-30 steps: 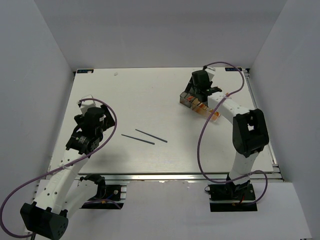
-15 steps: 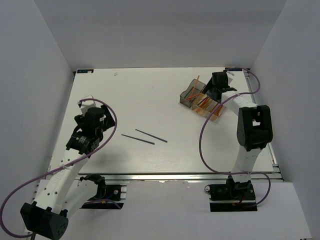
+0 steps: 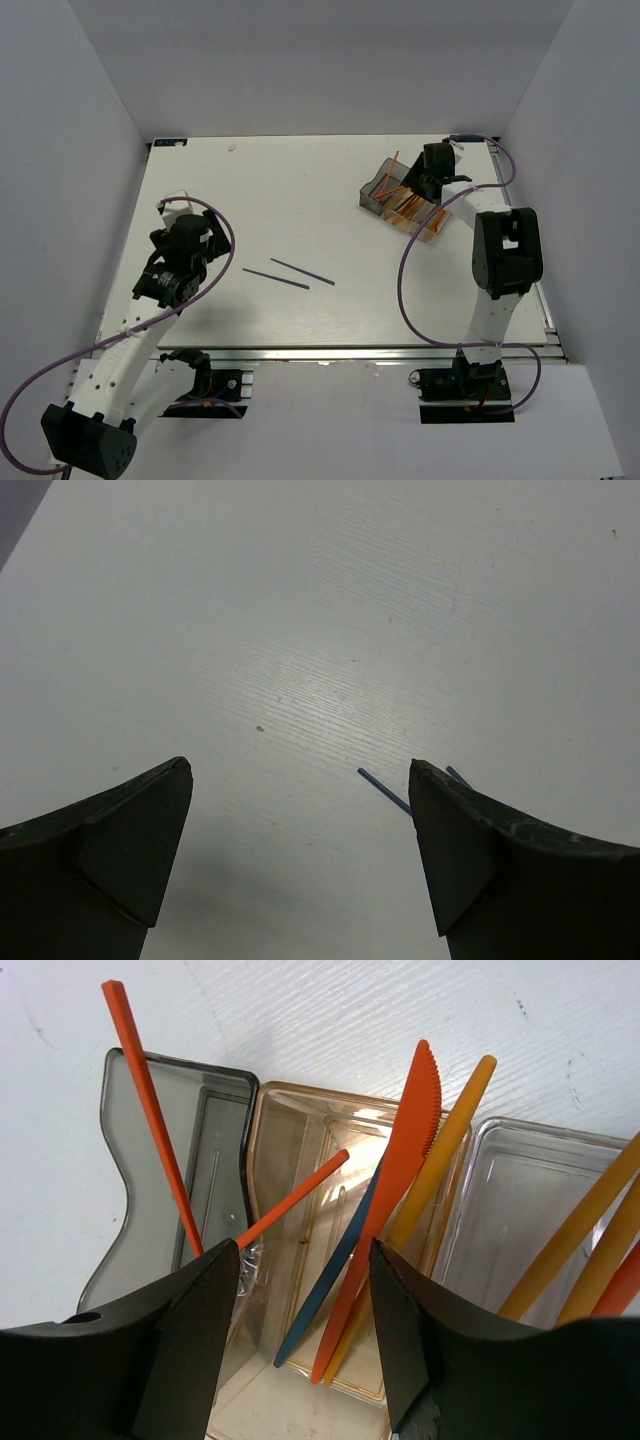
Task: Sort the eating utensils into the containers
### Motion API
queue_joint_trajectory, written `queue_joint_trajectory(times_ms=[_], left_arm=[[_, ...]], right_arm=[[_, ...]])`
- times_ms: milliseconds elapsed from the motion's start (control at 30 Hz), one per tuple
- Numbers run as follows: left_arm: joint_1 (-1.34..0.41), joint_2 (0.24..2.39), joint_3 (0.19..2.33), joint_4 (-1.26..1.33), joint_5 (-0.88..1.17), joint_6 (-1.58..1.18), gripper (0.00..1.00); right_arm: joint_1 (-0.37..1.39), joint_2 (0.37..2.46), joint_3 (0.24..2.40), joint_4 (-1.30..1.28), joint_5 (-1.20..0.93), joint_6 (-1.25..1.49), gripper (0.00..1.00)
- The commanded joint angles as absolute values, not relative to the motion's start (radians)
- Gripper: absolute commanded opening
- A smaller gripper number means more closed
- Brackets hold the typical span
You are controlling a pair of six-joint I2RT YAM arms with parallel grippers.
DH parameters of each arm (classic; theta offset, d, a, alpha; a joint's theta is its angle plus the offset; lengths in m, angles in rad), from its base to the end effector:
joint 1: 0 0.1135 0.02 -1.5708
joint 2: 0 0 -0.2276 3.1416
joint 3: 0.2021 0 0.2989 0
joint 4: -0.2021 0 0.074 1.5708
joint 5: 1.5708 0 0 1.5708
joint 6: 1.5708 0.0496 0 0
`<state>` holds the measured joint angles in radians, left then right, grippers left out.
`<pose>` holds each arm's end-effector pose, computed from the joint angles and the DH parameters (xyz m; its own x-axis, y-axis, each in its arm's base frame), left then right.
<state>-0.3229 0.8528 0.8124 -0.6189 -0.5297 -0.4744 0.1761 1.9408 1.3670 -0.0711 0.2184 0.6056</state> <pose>0.2522 -0.0580 0.2615 -0.4688 -0.2588 -0.8445 -0.3587 0.9295 -0.0857 0.4731 0.0733 0.1435 -0.4869 0.4778 -0.7312 0.3365 0.8751 0.3478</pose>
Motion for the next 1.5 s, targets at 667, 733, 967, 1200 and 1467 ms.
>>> queue_joint_trajectory(times_ms=[667,733,967,1200,1467], left_arm=[[-0.321,0.857,0.810,-0.600,-0.508,-0.463,0.98],[-0.321,0.857,0.810,-0.600,-0.506,-0.463,0.98],[-0.321,0.857,0.808,-0.600,-0.508,-0.463,0.98],[-0.321,0.861,0.808,-0.600,-0.500,-0.462,0.98],[-0.321,0.857,0.808,-0.597,-0.499,-0.460,0.98]], right_arm=[[0.169,1.990,1.450,-0.017,0.193,0.637,0.58],[0.169,1.987,1.430,0.020,0.193,0.635,0.58],[0.167,2.017,1.436,0.038,0.183,0.635,0.58],[0.167,2.008,1.404,0.083,0.178,0.641,0.58],[0.167,2.002,1.367,0.129,0.160,0.641,0.58]])
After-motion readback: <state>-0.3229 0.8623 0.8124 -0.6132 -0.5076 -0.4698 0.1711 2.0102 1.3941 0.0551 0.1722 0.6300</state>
